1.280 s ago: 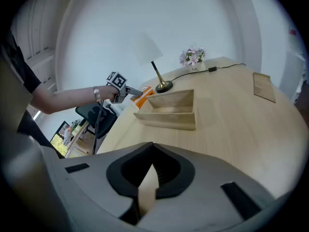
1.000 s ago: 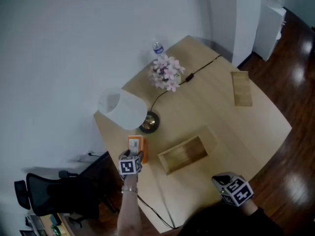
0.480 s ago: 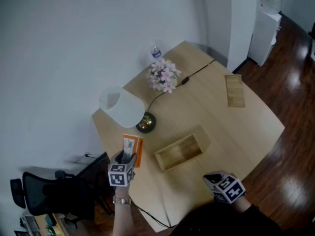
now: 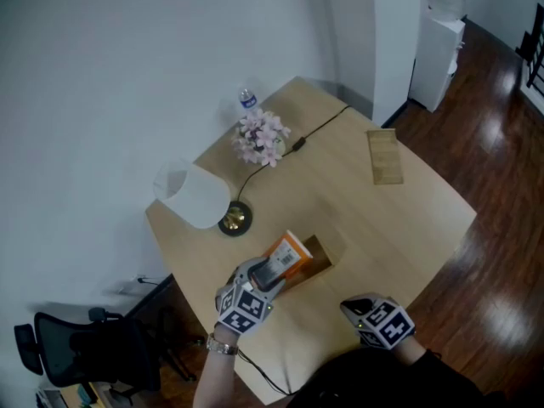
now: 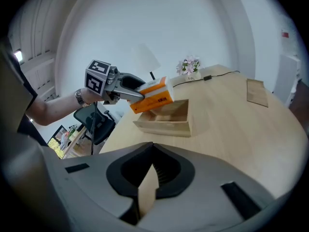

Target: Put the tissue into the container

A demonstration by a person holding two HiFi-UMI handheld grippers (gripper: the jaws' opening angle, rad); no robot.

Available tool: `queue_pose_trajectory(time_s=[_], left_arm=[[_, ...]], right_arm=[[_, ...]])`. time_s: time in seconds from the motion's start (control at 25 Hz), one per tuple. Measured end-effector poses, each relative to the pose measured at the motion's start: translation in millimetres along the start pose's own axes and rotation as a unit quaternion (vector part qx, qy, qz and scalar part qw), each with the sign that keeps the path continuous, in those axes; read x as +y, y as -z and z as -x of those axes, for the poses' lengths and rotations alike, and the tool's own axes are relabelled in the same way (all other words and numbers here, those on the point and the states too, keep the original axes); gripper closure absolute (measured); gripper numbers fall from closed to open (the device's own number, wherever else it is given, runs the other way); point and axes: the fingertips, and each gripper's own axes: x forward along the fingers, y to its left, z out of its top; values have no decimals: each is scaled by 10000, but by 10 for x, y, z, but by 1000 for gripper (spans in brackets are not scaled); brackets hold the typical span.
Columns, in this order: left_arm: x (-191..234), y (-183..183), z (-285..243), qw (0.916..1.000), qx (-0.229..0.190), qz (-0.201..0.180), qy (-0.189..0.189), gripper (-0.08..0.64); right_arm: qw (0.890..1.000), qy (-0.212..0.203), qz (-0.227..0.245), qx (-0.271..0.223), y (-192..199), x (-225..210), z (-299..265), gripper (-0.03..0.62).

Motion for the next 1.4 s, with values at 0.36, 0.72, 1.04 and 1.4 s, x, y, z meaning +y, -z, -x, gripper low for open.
queue_pose_trajectory(time_s=[0.36, 0.72, 1.04, 1.4], left_arm=[[-317, 220, -413, 9946, 523, -465, 763, 296], [-132, -147, 72, 9977, -261, 543, 297, 138], [-483, -287, 915, 9737, -1048, 2011, 212, 338], [-1426, 273, 1068, 9085, -1198, 3953, -631, 575]], right_arm=[[9997, 39, -259, -30, 64, -132, 53, 604], [9998, 10, -141, -103, -20, -89, 12, 604], [9997, -52, 150, -189, -130, 130, -2, 604], [9969, -393, 656, -192, -166, 575, -18, 604]])
